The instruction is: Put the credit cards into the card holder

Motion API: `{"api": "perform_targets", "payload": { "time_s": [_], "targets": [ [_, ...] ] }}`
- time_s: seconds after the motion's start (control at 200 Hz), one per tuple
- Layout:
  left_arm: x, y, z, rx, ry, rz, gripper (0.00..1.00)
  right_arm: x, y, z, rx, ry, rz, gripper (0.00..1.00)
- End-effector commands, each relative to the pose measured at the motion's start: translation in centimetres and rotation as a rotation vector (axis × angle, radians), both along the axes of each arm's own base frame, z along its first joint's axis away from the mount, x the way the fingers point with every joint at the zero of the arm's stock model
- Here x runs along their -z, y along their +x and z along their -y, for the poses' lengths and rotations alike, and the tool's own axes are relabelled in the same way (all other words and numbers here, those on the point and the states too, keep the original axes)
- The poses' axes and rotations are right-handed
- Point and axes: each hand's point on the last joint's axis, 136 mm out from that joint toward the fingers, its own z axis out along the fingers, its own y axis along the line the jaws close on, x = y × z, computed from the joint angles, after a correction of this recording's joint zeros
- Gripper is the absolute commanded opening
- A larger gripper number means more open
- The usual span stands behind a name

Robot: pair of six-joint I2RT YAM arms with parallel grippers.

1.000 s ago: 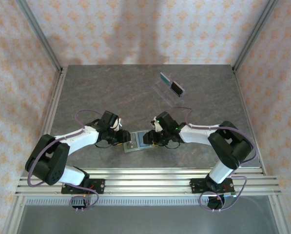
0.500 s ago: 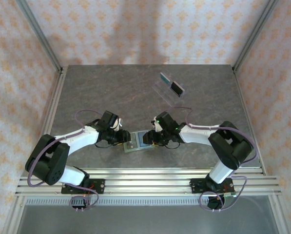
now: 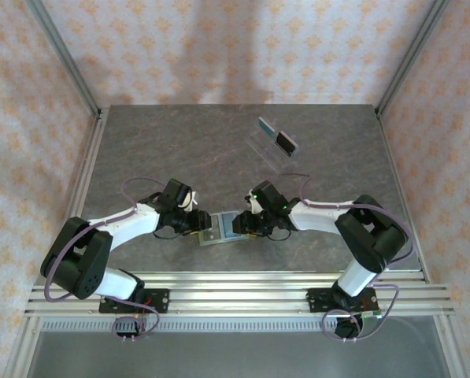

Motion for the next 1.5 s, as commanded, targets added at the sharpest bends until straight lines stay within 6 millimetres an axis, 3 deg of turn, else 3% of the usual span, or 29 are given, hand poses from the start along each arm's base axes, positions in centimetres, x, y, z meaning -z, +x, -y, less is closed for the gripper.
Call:
{"api": "perform_targets", "payload": {
  "time_s": [0.0,0.951,1.151,1.342,1.497],
  "targets": [
    [0.5,-0.2,-0.2,-0.008,0.001,-0.015,0.46,0.0,-0.2,-0.7,-0.016,0.017,-0.016,0.46],
    [0.6,-0.4,-0.1,-0.002,-0.005,-0.017,0.45,-0.7,-0.1,-1.2,-0.043,0.028,-0.006,0.13],
    [0.6,-0.4,0.0,-0.001,-0.014,-0.02,0.45,-1.1,-0.1,-1.6,-0.058,0.049,-0.006,0.16],
    [0.5,-0.4,0.1,0.006,-0.016,-0.018,0.45,-1.7,0.1,-1.9,-0.07,0.07,0.009,0.26],
    [0.4,-0.3,0.1,0.008,-0.015,-0.018,0.45,-2.3,0.2,-2.2,-0.084,0.081,0.02,0.26]
  ]
}}
